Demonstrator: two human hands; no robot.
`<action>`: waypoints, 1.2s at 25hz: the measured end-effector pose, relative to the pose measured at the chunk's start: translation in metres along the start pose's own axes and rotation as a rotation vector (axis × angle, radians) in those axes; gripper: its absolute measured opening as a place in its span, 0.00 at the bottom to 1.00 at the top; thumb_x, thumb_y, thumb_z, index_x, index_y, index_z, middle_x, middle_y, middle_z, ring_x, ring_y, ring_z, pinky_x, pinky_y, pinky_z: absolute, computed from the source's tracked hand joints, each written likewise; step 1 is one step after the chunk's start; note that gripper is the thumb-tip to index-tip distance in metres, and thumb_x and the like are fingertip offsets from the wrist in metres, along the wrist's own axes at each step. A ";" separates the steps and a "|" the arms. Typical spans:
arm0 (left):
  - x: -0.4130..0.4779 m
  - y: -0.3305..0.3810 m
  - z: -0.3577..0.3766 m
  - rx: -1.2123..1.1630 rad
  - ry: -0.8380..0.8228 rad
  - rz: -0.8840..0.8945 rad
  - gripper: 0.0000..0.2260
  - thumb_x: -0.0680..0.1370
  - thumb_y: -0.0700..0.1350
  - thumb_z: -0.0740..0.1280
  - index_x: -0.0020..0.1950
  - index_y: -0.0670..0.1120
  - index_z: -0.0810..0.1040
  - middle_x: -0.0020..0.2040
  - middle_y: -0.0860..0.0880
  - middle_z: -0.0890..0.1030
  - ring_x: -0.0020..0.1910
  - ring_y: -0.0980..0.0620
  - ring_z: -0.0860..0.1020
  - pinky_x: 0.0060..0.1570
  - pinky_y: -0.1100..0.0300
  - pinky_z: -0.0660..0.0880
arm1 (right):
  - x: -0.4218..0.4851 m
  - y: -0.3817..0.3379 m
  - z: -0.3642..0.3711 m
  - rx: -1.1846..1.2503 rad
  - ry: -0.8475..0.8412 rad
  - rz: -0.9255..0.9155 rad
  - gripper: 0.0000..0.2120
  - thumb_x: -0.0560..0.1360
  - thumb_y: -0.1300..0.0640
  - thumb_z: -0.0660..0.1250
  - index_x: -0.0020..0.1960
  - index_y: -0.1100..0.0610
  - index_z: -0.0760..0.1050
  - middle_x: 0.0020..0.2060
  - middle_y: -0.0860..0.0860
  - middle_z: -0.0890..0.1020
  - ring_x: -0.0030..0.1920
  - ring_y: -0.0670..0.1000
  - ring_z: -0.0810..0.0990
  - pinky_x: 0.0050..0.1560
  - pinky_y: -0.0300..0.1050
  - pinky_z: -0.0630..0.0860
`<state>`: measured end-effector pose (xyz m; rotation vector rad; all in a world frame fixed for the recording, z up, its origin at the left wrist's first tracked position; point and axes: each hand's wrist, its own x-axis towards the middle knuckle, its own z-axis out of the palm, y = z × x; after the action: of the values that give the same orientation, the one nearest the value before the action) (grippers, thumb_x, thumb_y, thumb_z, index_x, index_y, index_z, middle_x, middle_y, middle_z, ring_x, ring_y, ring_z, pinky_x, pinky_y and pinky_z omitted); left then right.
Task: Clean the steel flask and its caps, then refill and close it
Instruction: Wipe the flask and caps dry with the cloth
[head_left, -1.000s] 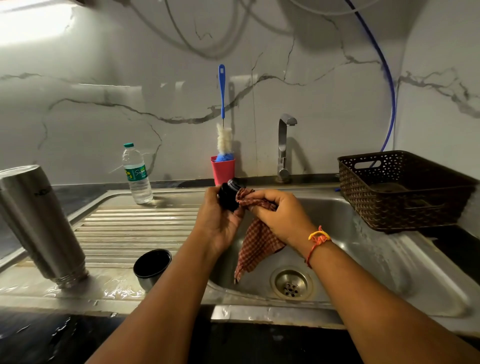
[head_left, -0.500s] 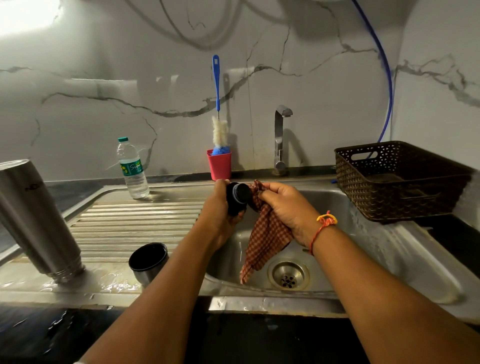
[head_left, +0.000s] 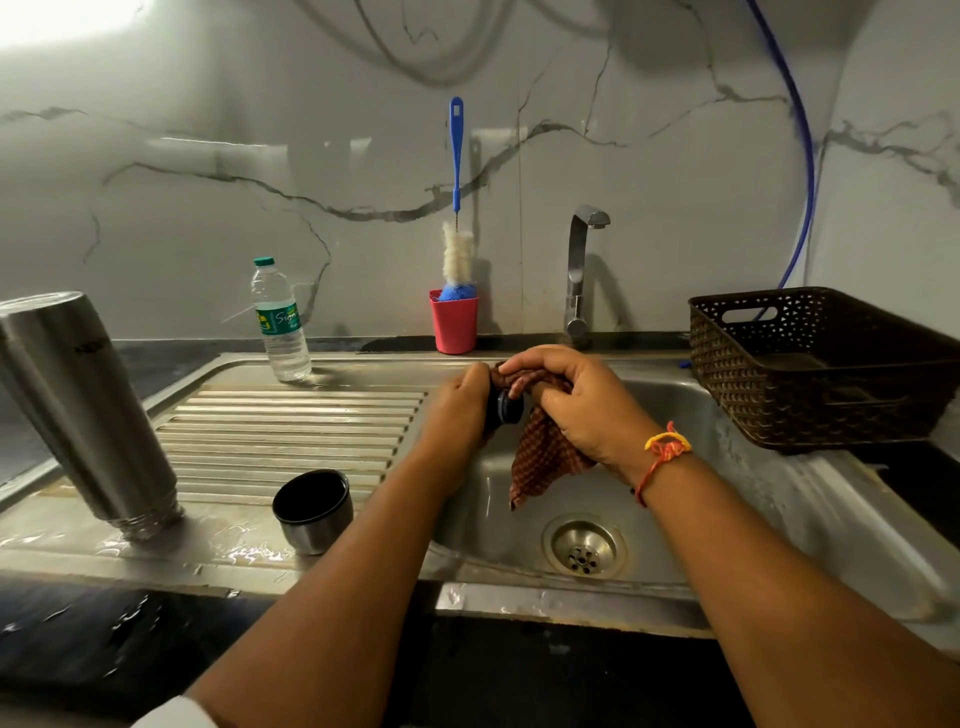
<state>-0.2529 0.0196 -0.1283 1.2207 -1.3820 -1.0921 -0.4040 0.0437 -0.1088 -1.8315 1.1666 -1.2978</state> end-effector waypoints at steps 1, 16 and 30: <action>0.001 0.000 0.000 -0.074 0.034 -0.064 0.18 0.84 0.56 0.55 0.49 0.46 0.77 0.40 0.45 0.77 0.38 0.48 0.72 0.37 0.57 0.70 | 0.000 0.000 0.001 0.002 -0.011 -0.025 0.21 0.76 0.71 0.61 0.53 0.49 0.83 0.56 0.42 0.78 0.57 0.39 0.76 0.57 0.28 0.72; -0.001 0.001 0.001 -0.514 -0.146 -0.346 0.20 0.85 0.57 0.53 0.54 0.43 0.77 0.36 0.46 0.78 0.29 0.55 0.71 0.25 0.66 0.64 | 0.000 0.001 0.009 0.047 0.055 -0.060 0.20 0.73 0.74 0.64 0.52 0.53 0.85 0.51 0.39 0.81 0.54 0.36 0.78 0.55 0.27 0.73; 0.003 0.006 -0.004 -0.592 -0.056 -0.407 0.19 0.85 0.55 0.53 0.56 0.42 0.76 0.38 0.45 0.79 0.29 0.54 0.72 0.23 0.67 0.66 | 0.004 0.004 0.001 -0.051 -0.009 -0.027 0.21 0.75 0.71 0.64 0.51 0.48 0.84 0.51 0.41 0.83 0.55 0.40 0.79 0.59 0.33 0.75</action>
<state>-0.2495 0.0171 -0.1218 1.0445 -0.7625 -1.6816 -0.4037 0.0384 -0.1108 -1.8938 1.1841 -1.2849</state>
